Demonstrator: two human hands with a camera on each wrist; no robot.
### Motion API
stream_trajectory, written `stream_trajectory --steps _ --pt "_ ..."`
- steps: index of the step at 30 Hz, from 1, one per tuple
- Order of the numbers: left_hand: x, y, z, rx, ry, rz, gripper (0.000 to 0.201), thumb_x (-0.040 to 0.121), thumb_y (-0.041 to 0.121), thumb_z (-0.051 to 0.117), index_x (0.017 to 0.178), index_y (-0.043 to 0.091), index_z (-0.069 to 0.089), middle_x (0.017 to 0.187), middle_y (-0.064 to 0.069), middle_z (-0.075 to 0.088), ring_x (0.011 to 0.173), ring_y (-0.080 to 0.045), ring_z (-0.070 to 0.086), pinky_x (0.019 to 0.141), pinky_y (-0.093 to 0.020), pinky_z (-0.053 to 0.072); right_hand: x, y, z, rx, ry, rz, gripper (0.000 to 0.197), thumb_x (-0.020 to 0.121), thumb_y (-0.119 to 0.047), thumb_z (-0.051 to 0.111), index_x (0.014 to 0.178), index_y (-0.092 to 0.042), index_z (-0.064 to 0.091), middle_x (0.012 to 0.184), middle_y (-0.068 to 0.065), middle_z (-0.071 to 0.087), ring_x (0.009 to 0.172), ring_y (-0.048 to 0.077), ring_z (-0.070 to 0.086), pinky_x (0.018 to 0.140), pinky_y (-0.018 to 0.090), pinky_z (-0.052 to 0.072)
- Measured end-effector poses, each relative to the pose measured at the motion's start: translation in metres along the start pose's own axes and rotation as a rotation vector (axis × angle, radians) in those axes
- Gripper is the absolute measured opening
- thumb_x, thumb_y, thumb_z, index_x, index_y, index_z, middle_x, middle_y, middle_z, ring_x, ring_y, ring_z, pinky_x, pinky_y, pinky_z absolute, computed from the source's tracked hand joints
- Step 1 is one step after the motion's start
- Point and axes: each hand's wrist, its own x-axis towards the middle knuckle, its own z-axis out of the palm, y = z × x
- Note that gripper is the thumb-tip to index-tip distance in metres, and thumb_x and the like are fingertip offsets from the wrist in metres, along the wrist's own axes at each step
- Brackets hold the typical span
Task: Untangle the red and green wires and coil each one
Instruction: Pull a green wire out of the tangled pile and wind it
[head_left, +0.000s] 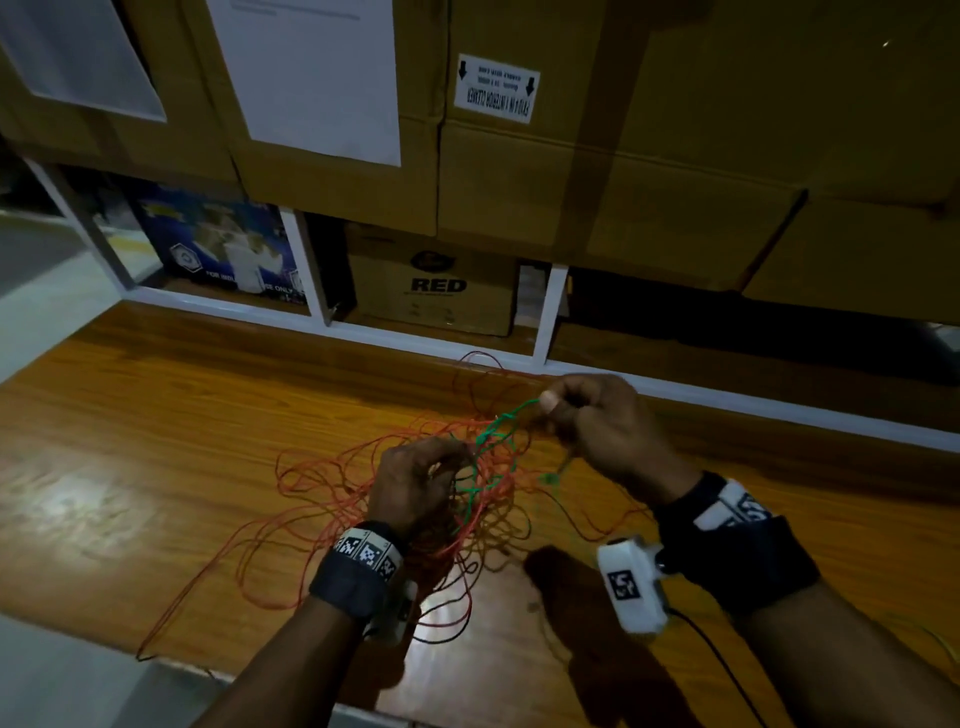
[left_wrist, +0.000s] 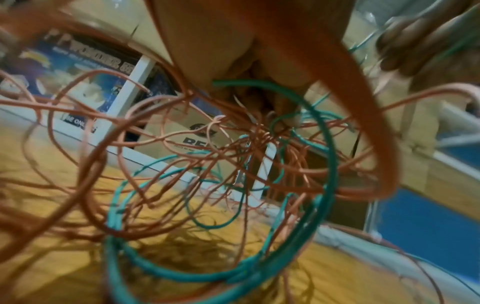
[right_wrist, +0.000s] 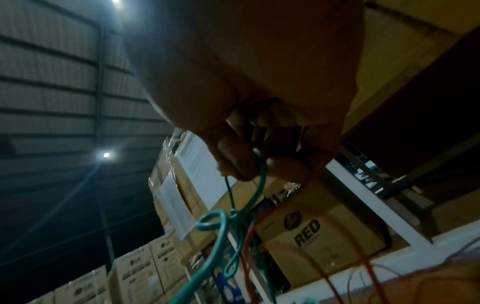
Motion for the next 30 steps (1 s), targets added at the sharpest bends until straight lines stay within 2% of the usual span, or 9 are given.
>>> stream_trajectory --steps 4,8,11,14,16,20,24,27,30 --pt "0.005 0.012 0.001 0.07 -0.114 -0.025 0.023 0.084 0.044 0.071 0.102 0.032 0.078 0.096 0.015 0.074 0.093 -0.02 0.063 0.078 -0.041 0.055 -0.011 -0.007 -0.025 0.046 -0.028 0.015 0.024 0.101 -0.02 0.06 0.083 -0.011 0.073 0.06 -0.009 0.06 0.049 -0.003 0.048 0.058 0.028 0.037" --pt "0.015 0.036 -0.002 -0.133 -0.189 -0.088 0.031 0.088 0.022 0.078 0.109 0.043 0.073 0.111 0.016 0.072 0.106 -0.009 0.062 0.087 -0.036 0.053 -0.019 -0.002 -0.02 0.025 -0.057 0.004 0.02 0.101 -0.019 0.062 0.088 -0.008 0.073 0.062 -0.008 0.06 0.05 -0.003 0.049 0.055 0.022 0.037" --pt "0.019 0.063 -0.006 -0.568 -0.233 -0.174 0.033 0.093 -0.002 0.067 0.114 0.022 0.076 0.112 0.001 0.077 0.107 -0.02 0.072 0.089 -0.034 0.059 -0.022 0.001 -0.019 0.022 -0.05 0.007 0.021 0.101 -0.019 0.061 0.09 -0.006 0.072 0.067 -0.001 0.062 0.051 -0.002 0.049 0.053 0.016 0.038" --pt "0.018 0.075 -0.007 -0.872 -0.294 -0.275 0.023 0.091 0.008 0.069 0.112 0.004 0.077 0.108 -0.018 0.076 0.103 -0.032 0.072 0.092 -0.037 0.057 -0.024 0.0 -0.021 -0.011 -0.037 0.001 0.02 0.101 -0.021 0.063 0.089 -0.009 0.072 0.068 0.0 0.065 0.054 0.001 0.052 0.056 0.019 0.042" --pt "0.018 0.071 -0.005 -0.951 -0.354 -0.344 0.035 0.088 0.016 0.071 0.117 -0.005 0.072 0.115 -0.026 0.072 0.108 -0.035 0.069 0.097 -0.041 0.054 -0.024 0.0 -0.022 -0.026 -0.039 -0.007 0.018 0.1 -0.022 0.064 0.089 -0.011 0.072 0.068 0.001 0.067 0.057 0.004 0.055 0.058 0.024 0.045" --pt "0.014 0.073 -0.007 -1.121 -0.434 -0.469 0.042 0.09 0.006 0.061 0.128 -0.012 0.061 0.13 -0.032 0.063 0.123 -0.041 0.061 0.105 -0.051 0.048 -0.025 0.003 -0.024 -0.037 -0.059 -0.026 0.017 0.1 -0.025 0.064 0.086 -0.018 0.072 0.067 -0.002 0.067 0.062 0.008 0.06 0.063 0.032 0.05" --pt "0.015 0.083 -0.009 -1.153 -0.367 -0.461 0.02 0.092 -0.003 0.061 0.108 -0.013 0.067 0.106 -0.022 0.075 0.095 -0.023 0.073 0.078 -0.025 0.058 -0.025 0.003 -0.026 -0.08 -0.058 -0.049 0.02 0.1 -0.027 0.064 0.083 -0.02 0.071 0.065 0.001 0.066 0.06 0.015 0.061 0.062 0.036 0.05" --pt "0.018 0.081 -0.005 -1.106 -0.386 -0.429 0.014 0.092 0.002 0.064 0.1 -0.007 0.07 0.106 -0.02 0.075 0.105 -0.03 0.07 0.094 -0.038 0.055 -0.026 0.002 -0.029 -0.178 -0.052 -0.064 0.021 0.1 -0.029 0.063 0.081 -0.023 0.07 0.069 0.008 0.068 0.065 0.029 0.063 0.059 0.036 0.05" --pt "0.022 0.083 -0.004 -0.799 -0.303 -0.327 0.004 0.089 0.0 0.072 0.089 0.002 0.075 0.097 -0.013 0.078 0.096 -0.024 0.072 0.086 -0.039 0.055 -0.029 0.008 -0.03 -0.246 -0.038 -0.043 0.02 0.098 -0.027 0.066 0.081 -0.02 0.072 0.067 -0.001 0.066 0.065 0.02 0.062 0.062 0.033 0.049"
